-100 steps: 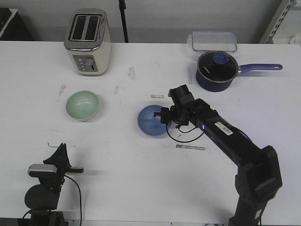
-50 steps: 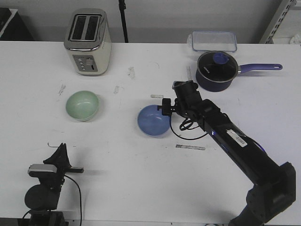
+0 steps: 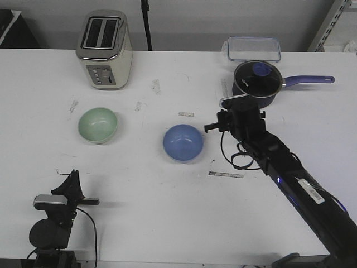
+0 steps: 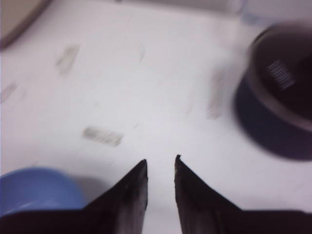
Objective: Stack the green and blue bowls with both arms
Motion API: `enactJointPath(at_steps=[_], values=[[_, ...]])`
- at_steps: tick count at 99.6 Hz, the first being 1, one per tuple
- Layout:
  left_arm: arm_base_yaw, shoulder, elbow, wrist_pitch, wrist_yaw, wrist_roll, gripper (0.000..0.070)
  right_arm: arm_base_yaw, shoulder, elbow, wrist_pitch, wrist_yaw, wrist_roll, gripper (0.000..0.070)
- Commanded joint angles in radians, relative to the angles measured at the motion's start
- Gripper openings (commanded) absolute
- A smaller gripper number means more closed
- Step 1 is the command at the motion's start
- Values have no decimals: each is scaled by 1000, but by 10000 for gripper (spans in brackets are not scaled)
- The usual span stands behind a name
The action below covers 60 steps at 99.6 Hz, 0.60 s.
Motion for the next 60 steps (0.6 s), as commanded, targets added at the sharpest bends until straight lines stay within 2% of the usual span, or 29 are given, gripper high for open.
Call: enactJointPath(at_steps=[1,7,29,40,60], values=[[1,-2,-23,16,1,-5,2,-19,-35,-45,66,-10,-102,53],[1,-2,-23,16,1,-5,2,-56,-86,-114,144,-43,-130,41],[1,-2,-23,16,1,-5,2,-197,-264,-351,378,-125,-130,36],[1,-2,-23,16,1,-5,2,-260,-353,-446,422,-155,-130,25],[1,-2,-23,16,1,-5,2,-346,-545,-585,423,-154,-118,15]])
